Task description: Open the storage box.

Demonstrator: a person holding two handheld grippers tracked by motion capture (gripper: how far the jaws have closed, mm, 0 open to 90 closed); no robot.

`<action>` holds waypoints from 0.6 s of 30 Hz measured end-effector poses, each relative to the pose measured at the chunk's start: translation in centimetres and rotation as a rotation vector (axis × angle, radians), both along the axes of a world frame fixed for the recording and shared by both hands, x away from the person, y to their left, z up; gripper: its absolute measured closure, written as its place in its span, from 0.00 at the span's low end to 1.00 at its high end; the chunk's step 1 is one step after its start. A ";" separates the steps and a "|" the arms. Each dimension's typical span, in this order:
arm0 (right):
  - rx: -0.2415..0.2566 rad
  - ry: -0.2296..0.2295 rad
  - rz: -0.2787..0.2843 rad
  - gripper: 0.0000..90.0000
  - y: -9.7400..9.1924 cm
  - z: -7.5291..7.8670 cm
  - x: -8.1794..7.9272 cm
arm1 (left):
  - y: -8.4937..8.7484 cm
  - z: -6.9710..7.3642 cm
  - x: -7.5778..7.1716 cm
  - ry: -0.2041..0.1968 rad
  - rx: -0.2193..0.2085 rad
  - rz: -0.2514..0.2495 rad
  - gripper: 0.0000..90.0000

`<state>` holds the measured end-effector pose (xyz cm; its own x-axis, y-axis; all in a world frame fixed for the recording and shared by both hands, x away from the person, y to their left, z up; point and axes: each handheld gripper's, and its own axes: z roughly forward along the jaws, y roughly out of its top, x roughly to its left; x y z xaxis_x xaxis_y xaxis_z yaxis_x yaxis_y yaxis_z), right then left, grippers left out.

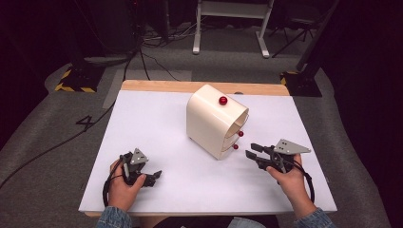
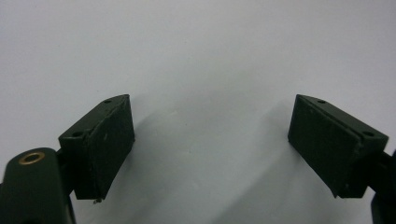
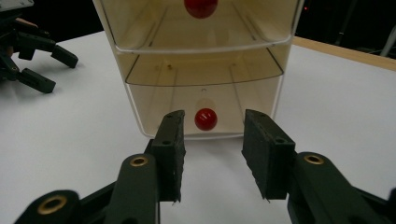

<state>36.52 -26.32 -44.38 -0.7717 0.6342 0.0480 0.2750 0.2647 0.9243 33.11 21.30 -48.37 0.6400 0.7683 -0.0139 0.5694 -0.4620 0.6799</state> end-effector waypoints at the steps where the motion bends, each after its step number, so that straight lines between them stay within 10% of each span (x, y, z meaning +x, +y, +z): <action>1: 0.004 -0.002 0.005 0.66 0.2 -0.1 0.1 | 0.0 0.0 0.0 0.002 -0.001 0.000 0.16; 18: 0.004 0.004 0.020 0.75 3.2 -3.1 2.3 | 0.0 0.0 0.0 0.003 -0.002 0.002 0.16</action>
